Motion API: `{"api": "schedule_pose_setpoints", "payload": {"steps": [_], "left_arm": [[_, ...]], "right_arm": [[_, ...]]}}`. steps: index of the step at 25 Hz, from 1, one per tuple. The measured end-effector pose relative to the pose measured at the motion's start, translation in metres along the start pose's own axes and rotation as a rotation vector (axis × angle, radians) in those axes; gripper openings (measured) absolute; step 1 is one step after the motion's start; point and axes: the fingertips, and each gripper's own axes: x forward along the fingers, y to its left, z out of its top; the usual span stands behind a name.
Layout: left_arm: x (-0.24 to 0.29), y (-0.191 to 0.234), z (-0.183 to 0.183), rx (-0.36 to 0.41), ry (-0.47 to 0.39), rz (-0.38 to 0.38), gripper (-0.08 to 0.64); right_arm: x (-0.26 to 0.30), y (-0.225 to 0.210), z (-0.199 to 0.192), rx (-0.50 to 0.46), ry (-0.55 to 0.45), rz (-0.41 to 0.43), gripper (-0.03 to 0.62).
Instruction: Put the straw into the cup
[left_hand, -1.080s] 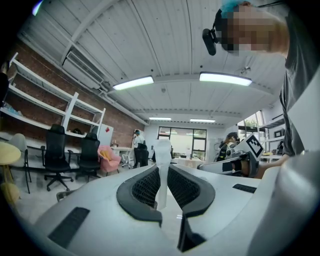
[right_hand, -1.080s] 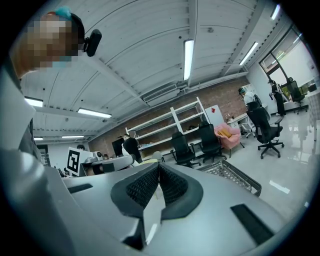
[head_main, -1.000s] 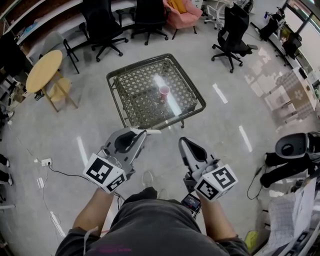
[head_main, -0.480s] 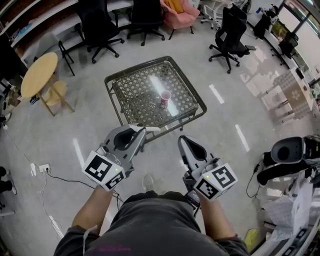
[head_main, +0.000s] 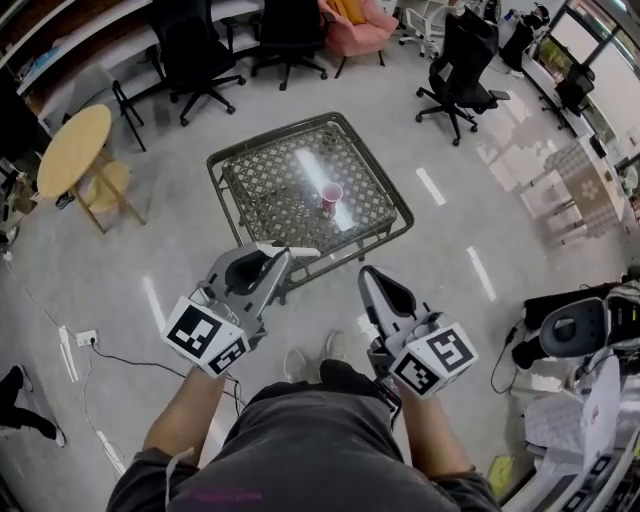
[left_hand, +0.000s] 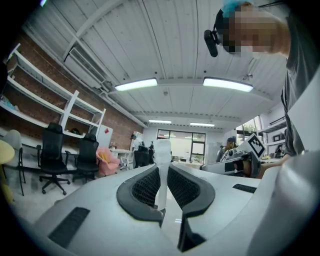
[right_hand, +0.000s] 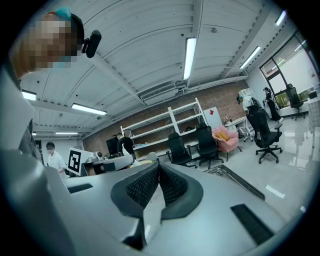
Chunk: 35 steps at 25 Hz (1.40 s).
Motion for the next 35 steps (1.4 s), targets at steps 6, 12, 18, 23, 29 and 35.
{"api": "schedule_pose_setpoints", "payload": {"steps": [6,12,18,23,29,35], "left_arm": [[0.015,0.006,-0.001,0.006,0.009,0.009,0.051],[0.043,0.019,-0.001,0.014,0.028,0.032,0.051],[0.087,0.034,-0.008,0.017,0.058,0.050,0.051],[0.126,0.045,-0.010,0.016,0.079,0.067,0.051],[0.166,0.047,-0.014,0.021,0.097,0.085,0.051],[0.202,0.051,-0.019,0.030,0.112,0.115,0.051]], "right_arm": [[0.007,-0.019,0.003,0.013,-0.004,0.004,0.014],[0.025,-0.047,0.010,0.028,-0.003,0.033,0.014],[0.046,-0.091,0.012,0.052,0.012,0.059,0.014],[0.061,-0.128,0.021,0.063,0.030,0.081,0.014],[0.072,-0.166,0.027,0.072,0.038,0.112,0.014],[0.079,-0.199,0.032,0.076,0.046,0.153,0.014]]}}
